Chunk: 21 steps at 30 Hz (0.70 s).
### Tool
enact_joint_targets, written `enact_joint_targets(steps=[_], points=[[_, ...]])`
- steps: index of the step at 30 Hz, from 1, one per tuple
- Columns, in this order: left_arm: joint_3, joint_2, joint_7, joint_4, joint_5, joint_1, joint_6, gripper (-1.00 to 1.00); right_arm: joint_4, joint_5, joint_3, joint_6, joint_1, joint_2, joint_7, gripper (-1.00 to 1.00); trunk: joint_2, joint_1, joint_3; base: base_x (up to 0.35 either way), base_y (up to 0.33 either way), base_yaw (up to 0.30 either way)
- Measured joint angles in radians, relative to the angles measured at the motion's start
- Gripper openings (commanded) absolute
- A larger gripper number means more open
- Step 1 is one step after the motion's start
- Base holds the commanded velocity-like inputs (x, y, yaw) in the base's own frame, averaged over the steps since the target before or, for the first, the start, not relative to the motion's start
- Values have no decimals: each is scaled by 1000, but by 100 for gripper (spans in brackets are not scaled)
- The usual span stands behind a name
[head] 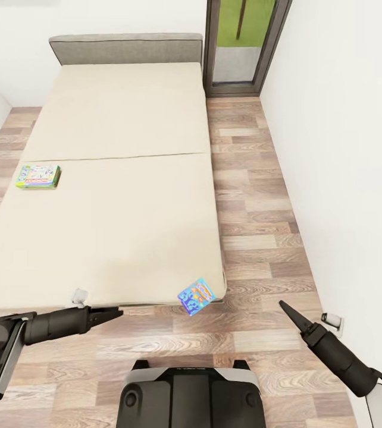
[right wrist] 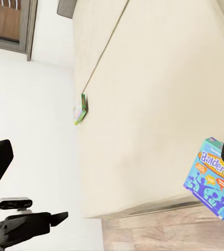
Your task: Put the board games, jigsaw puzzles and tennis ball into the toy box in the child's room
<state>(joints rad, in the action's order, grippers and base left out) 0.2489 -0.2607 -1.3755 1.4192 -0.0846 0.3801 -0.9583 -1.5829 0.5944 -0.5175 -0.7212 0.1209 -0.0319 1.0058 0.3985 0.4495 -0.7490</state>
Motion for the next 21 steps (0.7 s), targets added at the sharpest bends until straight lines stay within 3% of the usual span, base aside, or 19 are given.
enact_joint_targets(steps=[3, 8, 17, 21], points=[[-4, 36, 80, -29, 0, 0, -2, 100, 0, -1, 2, 0, 0, -6, 2, 100, 0, 0, 0, 0, -9, 0], [-6, 61, 139, -69, 0, 1, -1, 100, 1, 2, 7, -1, 0, -11, 2, 100, 0, 0, 0, 0, -2, 0], [-9, 66, 151, -83, 0, 1, -4, 100, 4, 6, 30, -3, 0, -2, 4, 100, 0, 0, 0, 0, 0, 0], [-29, 72, 153, -110, 0, 3, -6, 100, 5, 12, 34, -4, 0, 0, 4, 100, 7, 4, -3, 0, 0, 0]])
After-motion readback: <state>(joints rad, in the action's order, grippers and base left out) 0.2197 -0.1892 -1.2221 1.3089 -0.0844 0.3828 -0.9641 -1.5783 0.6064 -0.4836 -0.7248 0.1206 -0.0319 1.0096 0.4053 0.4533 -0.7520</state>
